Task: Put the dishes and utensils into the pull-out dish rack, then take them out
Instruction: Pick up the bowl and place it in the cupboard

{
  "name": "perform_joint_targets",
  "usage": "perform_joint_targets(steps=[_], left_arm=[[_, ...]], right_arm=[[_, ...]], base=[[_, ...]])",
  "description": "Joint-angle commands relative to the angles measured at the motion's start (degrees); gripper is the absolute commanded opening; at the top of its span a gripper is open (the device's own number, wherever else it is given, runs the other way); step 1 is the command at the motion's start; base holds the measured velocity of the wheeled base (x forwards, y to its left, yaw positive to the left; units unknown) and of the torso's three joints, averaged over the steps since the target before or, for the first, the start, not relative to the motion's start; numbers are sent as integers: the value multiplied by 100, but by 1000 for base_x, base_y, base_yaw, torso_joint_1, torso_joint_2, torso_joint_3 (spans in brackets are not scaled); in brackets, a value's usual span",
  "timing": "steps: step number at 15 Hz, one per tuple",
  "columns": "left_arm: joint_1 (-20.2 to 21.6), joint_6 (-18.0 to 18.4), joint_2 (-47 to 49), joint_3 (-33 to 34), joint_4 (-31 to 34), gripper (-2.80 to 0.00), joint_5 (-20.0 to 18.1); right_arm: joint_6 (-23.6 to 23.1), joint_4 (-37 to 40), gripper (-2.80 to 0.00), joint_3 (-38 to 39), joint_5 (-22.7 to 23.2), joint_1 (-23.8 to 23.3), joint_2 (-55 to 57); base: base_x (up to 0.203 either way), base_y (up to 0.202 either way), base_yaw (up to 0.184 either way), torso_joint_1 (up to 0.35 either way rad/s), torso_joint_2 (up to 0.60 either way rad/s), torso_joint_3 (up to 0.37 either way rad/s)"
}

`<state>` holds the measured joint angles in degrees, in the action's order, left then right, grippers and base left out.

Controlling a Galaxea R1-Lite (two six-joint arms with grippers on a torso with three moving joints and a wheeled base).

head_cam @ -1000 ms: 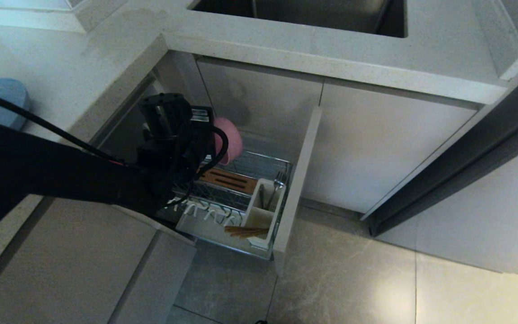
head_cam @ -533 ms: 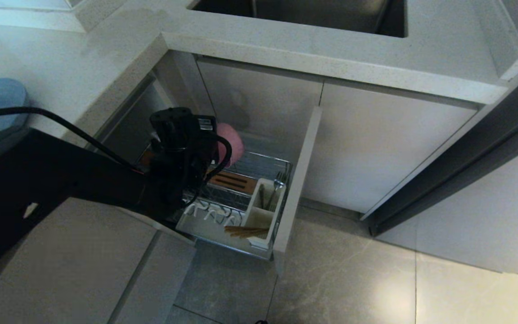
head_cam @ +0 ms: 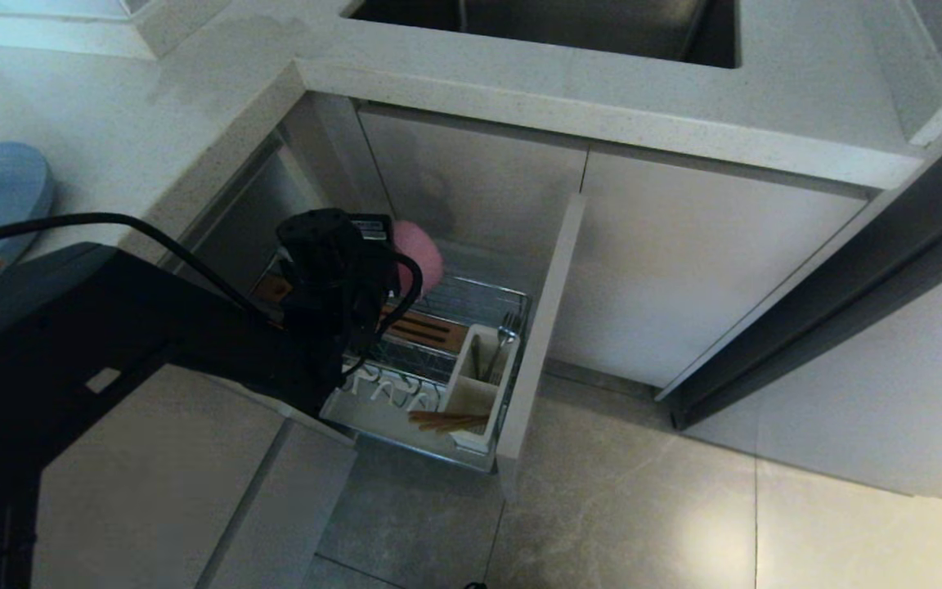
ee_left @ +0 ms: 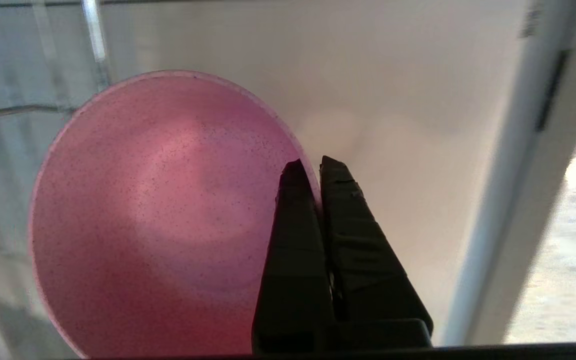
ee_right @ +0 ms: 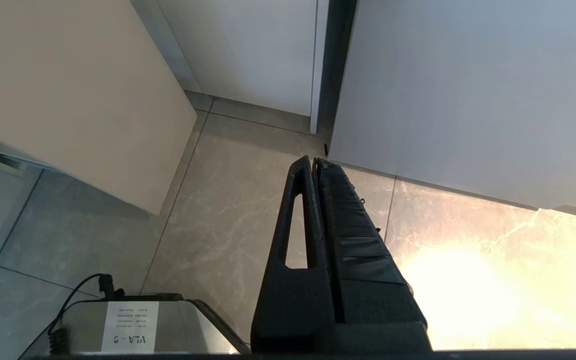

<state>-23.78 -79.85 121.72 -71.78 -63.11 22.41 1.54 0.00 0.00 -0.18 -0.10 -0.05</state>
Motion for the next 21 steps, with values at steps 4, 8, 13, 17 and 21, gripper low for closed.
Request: perform_joint_targets(steps=[4,8,13,17,21], left_arm=[[5,-48,159,-3,-193,-280,-30],[5,-66,247,-11,-210,-280,-35],[40,-136,400,-24,-201,-280,-35],[76,-136,486,-46,-201,-280,-44],[83,-138,556,-46,-201,-280,-44]], right_arm=[[5,0,-280,0,1,1,-4],[5,0,-280,0,1,1,-4],[5,0,-280,0,1,1,-4],[5,0,-280,0,1,1,-4],[5,0,-280,0,1,1,-4]], base=[[0,0,0,0,0,0],[0,0,0,0,0,0],[0,0,0,0,0,0],[0,0,0,0,0,0],[0,0,0,0,0,0]])
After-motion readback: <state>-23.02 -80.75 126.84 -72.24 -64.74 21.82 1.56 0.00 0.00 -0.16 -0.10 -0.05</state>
